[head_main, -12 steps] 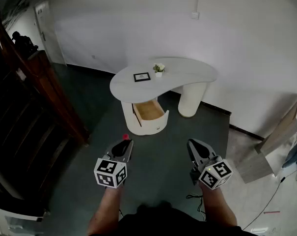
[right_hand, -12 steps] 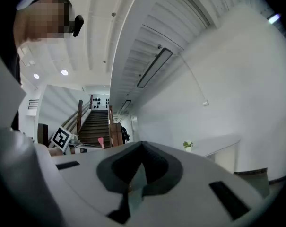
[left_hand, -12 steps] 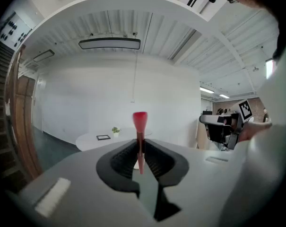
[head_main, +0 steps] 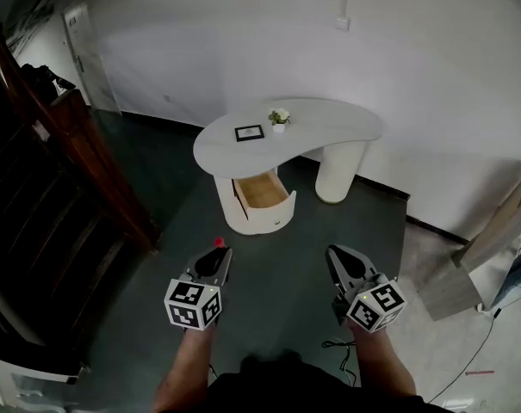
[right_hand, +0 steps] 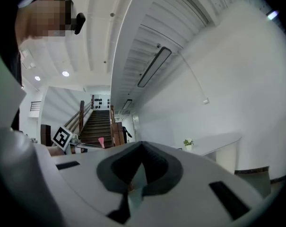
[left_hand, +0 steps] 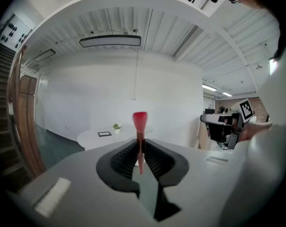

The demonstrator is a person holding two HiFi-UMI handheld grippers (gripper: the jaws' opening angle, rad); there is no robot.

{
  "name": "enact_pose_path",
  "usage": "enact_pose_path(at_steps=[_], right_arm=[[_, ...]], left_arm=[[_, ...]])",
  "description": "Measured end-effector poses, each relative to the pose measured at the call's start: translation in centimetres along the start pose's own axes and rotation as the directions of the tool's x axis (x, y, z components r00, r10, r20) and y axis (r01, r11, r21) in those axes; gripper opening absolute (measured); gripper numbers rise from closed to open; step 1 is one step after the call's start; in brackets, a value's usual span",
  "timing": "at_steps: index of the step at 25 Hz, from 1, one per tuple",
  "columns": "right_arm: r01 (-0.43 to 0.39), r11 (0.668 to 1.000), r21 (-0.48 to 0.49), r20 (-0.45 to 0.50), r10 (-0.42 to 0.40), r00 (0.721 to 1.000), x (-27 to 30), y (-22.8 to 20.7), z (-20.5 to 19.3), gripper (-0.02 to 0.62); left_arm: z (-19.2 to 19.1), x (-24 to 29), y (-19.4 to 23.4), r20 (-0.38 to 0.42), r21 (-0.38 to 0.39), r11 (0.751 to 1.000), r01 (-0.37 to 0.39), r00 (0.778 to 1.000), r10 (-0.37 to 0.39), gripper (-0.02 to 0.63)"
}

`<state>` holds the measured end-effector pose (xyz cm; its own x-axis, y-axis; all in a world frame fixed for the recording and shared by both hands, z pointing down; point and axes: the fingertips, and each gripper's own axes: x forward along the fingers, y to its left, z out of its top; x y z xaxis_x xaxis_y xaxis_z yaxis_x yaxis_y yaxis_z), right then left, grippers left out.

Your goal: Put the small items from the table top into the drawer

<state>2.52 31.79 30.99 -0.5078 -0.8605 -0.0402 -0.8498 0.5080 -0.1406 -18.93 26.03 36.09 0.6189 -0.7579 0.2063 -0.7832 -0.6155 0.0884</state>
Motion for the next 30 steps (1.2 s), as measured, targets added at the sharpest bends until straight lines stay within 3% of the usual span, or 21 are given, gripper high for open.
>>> enact_pose_path(at_steps=[9, 15, 21, 30], right_arm=[[-0.021, 1.000, 0.018, 0.017, 0.020, 1.000, -3.2, -2.2, 0.3, 0.012], [-0.025, 0.999, 0.048, -0.036, 0.027, 0.999, -4.2, -3.3, -1.7, 0.012], [-0.012, 0.994, 0.106, -0.118, 0.024, 0.993, -3.2, -5.4, -5.1, 0.012], [-0.007, 0.996, 0.091, -0.208, 0.026, 0.978, 4.9, -9.2, -6.4, 0.012]], left_arm=[[-0.4, 0.8, -3.3, 0.000, 0.002, 1.000, -0.019, 1.000, 0.019, 0.054], [-1.6, 1.4, -4.6, -0.027, -0.005, 1.000, -0.022, 0.999, 0.022, 0.054], [-3.2, 4.2, -3.1, -0.061, -0.030, 0.999, -0.024, 0.998, 0.022, 0.054], [-3.8, 12.3, 3.8, -0.079, -0.089, 0.996, -0.012, 0.997, 0.005, 0.054]])
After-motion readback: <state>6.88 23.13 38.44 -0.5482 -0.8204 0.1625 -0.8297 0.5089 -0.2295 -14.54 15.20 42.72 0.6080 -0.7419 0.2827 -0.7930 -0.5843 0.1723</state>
